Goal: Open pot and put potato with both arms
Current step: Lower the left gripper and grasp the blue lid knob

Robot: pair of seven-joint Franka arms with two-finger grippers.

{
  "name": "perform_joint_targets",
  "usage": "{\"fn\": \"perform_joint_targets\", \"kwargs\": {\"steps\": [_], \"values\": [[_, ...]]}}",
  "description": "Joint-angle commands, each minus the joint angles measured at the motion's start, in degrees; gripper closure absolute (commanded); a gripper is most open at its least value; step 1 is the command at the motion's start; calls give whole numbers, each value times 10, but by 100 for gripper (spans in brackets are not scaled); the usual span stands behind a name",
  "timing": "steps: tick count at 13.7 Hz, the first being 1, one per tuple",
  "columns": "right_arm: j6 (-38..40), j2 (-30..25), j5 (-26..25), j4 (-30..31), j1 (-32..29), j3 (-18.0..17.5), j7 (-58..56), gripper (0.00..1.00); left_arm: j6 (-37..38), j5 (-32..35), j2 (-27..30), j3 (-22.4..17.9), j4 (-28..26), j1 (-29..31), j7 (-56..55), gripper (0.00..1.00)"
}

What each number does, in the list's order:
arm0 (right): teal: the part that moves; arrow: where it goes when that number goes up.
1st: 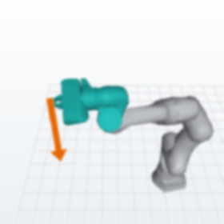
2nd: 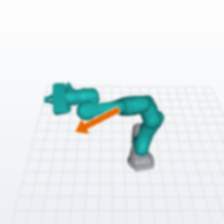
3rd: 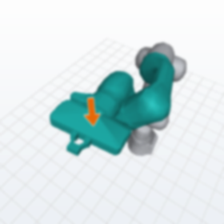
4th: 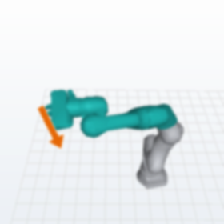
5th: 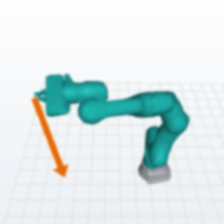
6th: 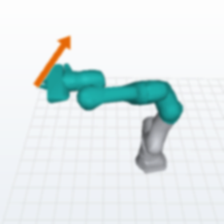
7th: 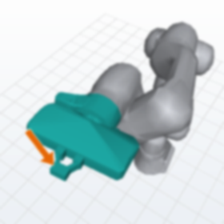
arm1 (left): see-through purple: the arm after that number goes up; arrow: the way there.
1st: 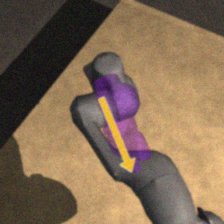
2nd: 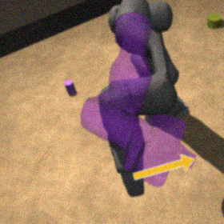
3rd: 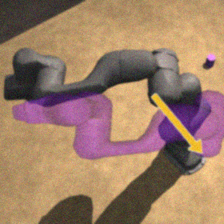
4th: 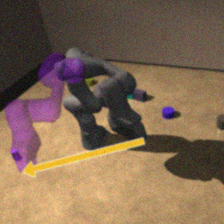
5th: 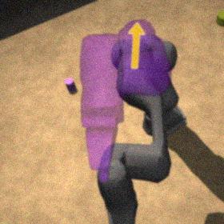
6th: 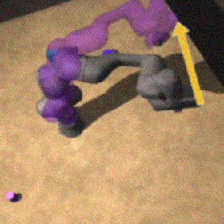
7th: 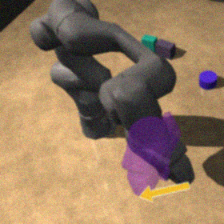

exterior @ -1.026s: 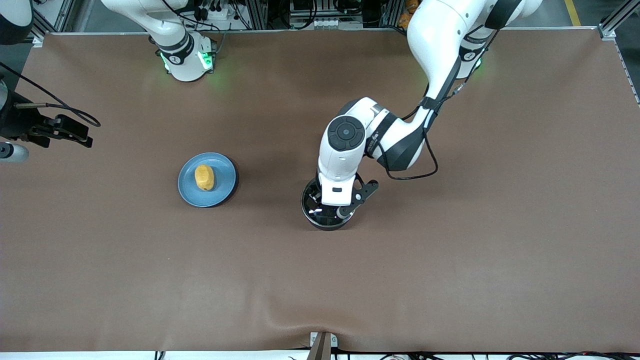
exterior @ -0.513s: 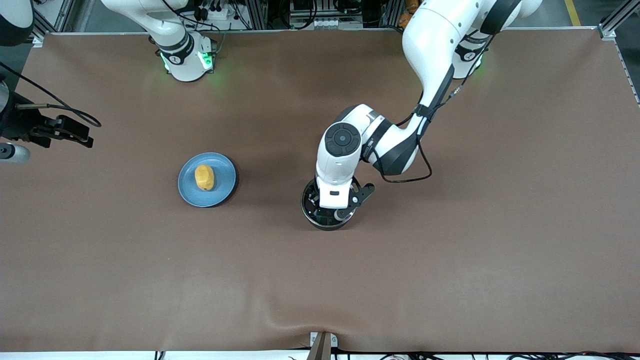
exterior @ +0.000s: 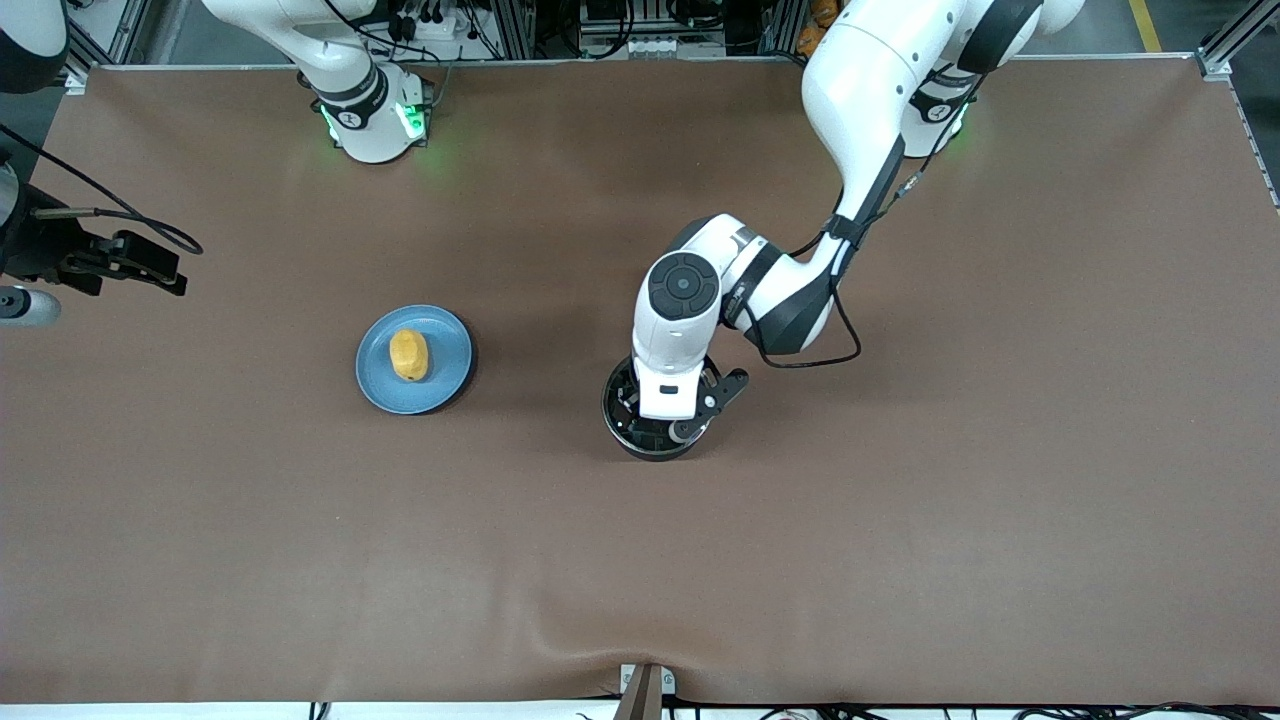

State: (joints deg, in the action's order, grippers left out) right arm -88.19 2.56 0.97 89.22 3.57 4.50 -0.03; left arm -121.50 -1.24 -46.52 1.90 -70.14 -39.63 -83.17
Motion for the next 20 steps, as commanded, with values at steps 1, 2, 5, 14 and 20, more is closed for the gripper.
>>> {"fn": "perform_joint_targets", "kwargs": {"steps": [1,2,5,14,20], "values": [[-9,-11,6,11,-10,-5,1,0,6,-6,-9,-8,15,-8,-9,0],[-11,-10,6,13,-10,-5,1,0,6,-6,-9,-8,15,-8,-9,0],[-15,-10,6,17,-10,-5,1,0,6,-6,-9,-8,14,-8,-8,0],[-19,-11,6,20,-8,-6,2,0,7,-7,-11,-7,10,-11,-7,21],[-19,-11,6,20,-8,-6,2,0,40,-6,-2,-4,11,-11,-6,54]]}}
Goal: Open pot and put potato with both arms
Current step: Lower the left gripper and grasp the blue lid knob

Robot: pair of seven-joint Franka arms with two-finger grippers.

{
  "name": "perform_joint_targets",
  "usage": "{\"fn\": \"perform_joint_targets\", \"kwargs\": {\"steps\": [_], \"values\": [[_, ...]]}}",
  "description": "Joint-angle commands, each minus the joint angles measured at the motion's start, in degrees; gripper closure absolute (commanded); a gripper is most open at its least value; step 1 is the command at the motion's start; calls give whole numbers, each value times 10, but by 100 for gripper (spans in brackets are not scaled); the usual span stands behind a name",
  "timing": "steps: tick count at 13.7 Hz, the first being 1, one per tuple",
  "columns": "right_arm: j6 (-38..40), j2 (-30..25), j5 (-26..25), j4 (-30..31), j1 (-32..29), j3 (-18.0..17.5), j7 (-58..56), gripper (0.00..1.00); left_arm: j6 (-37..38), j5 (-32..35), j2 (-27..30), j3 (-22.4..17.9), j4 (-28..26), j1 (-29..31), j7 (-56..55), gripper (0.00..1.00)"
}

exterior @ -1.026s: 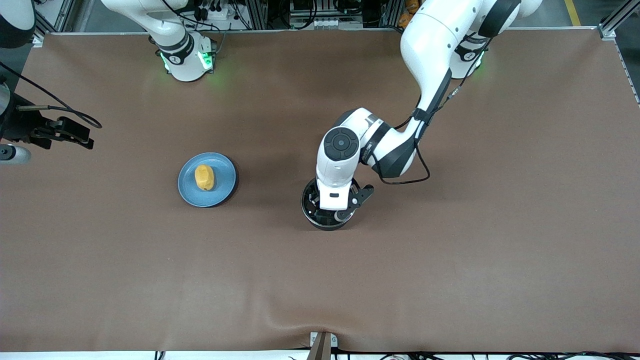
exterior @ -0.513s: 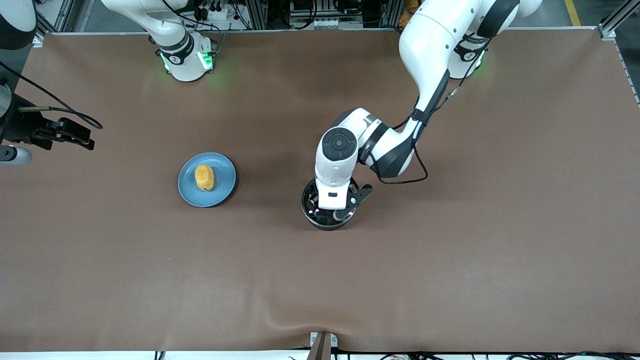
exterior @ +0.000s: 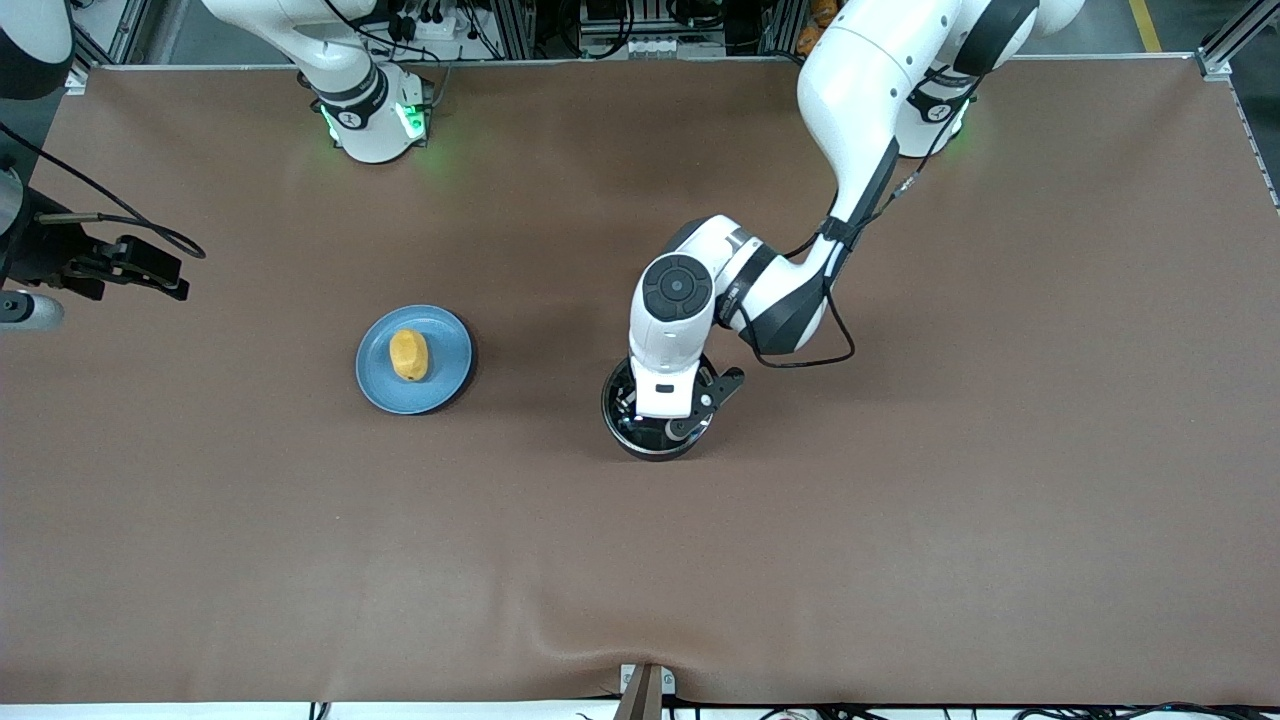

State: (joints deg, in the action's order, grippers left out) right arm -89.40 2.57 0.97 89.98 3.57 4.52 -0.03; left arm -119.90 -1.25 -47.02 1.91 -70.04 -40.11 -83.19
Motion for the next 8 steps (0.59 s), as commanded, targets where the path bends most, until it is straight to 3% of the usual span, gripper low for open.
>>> {"fn": "perform_joint_targets", "kwargs": {"steps": [1,8], "values": [[-7,-11,6,12,-8,-6,2,0,31,-7,9,-4,10,-5,-6,54],[-7,-12,6,12,-1,-8,10,0,69,-9,79,-3,10,21,14,54]]}}
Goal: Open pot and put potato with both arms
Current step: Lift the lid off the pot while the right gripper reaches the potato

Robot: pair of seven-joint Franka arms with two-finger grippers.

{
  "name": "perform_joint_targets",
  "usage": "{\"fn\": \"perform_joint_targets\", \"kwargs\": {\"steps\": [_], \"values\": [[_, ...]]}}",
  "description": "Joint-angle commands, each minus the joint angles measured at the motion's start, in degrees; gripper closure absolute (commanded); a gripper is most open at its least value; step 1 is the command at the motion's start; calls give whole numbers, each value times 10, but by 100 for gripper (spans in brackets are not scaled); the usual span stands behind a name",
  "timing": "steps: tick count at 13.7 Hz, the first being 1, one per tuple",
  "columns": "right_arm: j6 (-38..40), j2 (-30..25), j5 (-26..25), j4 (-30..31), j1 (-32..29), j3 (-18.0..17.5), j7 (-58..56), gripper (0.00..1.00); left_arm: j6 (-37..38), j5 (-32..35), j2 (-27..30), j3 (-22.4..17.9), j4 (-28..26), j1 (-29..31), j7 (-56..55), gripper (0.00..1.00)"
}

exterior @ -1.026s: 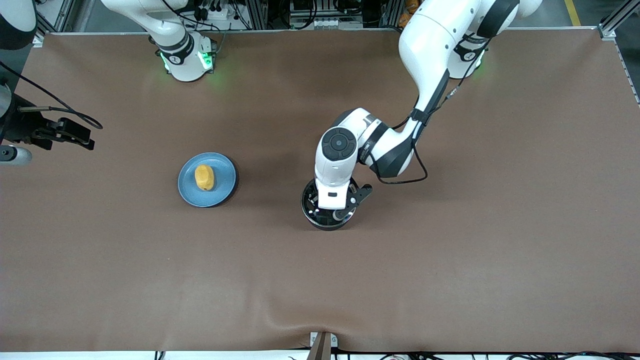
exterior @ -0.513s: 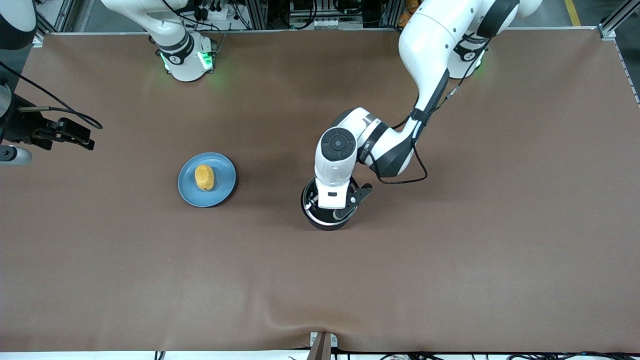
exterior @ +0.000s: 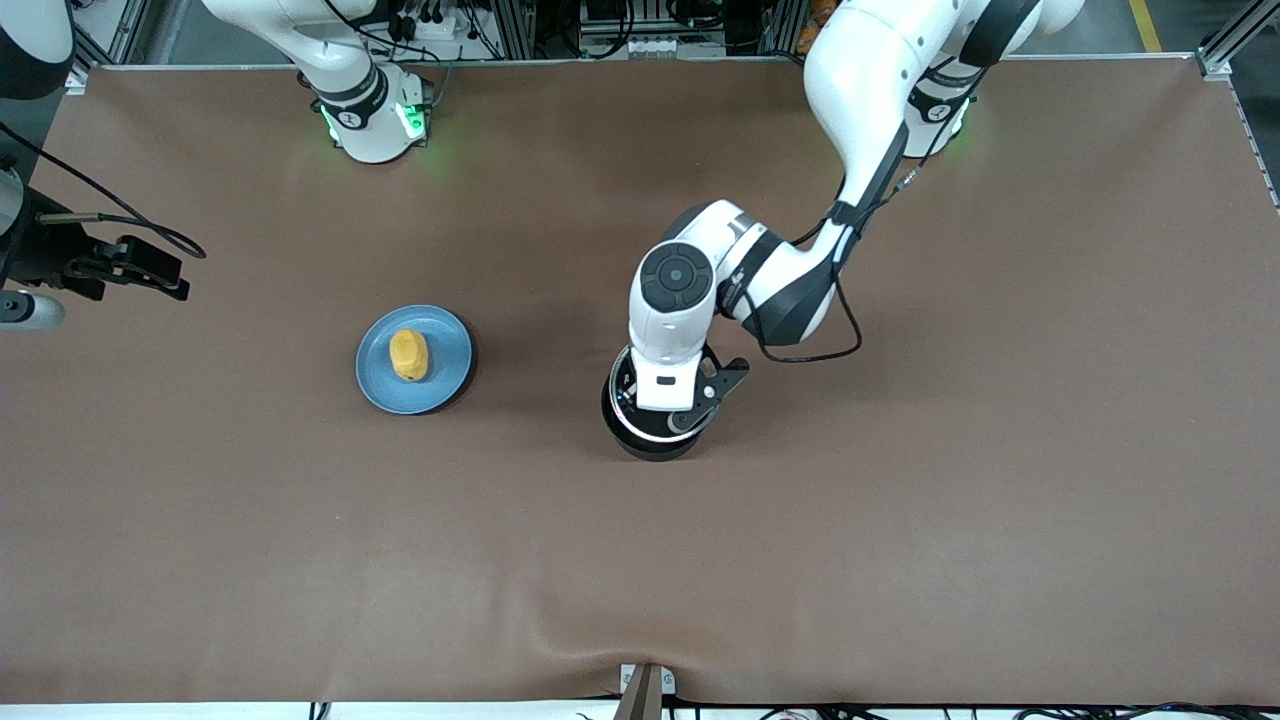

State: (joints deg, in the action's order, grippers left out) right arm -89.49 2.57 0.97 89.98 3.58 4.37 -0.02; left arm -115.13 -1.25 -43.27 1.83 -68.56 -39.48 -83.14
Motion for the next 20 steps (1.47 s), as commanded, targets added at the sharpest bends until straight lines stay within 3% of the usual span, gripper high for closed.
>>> {"fn": "perform_joint_targets", "kwargs": {"steps": [1,3,7,12,17,20], "values": [[-6,-13,6,12,5,-7,17,0,22,-9,57,-3,-6,26,27,54],[-18,-13,7,22,22,-9,53,0,48,-23,83,-3,-11,50,74,54],[-113,-24,7,107,59,-10,74,0,97,-46,125,-3,-25,119,180,54],[-207,-21,8,205,71,-19,75,0,96,-46,191,-3,-128,211,378,53],[-368,-9,17,329,82,-22,88,0,-22,-49,247,0,-295,306,566,53],[-386,7,17,350,86,-33,88,0,-85,-49,248,3,-363,353,650,52]]}}
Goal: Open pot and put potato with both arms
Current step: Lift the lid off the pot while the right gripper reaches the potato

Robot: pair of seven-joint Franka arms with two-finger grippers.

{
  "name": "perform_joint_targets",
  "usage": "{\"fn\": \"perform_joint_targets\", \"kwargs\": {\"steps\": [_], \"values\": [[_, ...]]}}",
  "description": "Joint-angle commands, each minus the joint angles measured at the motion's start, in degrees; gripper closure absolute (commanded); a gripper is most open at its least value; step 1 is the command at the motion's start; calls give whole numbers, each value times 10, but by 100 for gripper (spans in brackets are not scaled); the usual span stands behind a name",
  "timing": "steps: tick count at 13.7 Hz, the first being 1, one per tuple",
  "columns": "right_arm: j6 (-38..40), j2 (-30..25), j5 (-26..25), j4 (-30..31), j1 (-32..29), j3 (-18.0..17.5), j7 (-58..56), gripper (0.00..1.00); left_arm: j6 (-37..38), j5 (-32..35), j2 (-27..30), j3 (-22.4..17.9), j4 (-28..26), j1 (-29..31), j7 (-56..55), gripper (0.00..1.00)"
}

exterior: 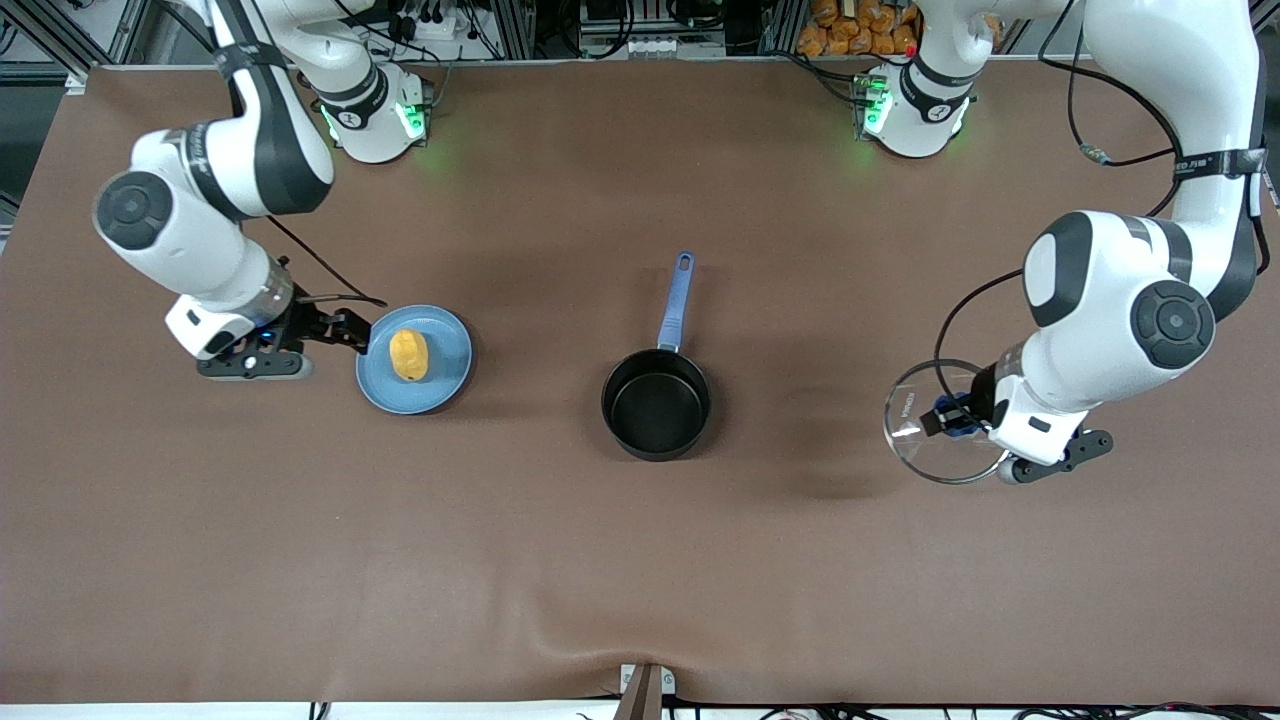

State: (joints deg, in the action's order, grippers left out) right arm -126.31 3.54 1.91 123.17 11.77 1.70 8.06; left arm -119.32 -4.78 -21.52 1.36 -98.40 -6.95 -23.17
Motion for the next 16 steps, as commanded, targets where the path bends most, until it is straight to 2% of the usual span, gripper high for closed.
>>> {"fn": "perform_joint_targets", "kwargs": {"steps": [1,4,7,11,14,15,16], "values": [[-31,0,6,29,5,-8,6,0,-79,-15,31,8,-94,36,78,52],[-75,21,6,53,8,-20,1,0,-189,-15,31,8,-174,55,130,52],[-107,39,-4,67,9,-25,-23,0,-251,-37,25,19,-220,81,173,52],[-149,68,-6,80,6,-25,-62,0,-262,-116,5,36,-226,117,260,52],[-227,106,-6,102,5,-25,-63,0,-292,-116,-21,36,-222,116,276,50],[-248,111,-6,110,8,-25,-63,0,-300,-116,-29,36,-219,114,277,48],[-255,112,-6,116,8,-25,-63,0,-301,-116,-34,35,-214,113,277,40]]}}
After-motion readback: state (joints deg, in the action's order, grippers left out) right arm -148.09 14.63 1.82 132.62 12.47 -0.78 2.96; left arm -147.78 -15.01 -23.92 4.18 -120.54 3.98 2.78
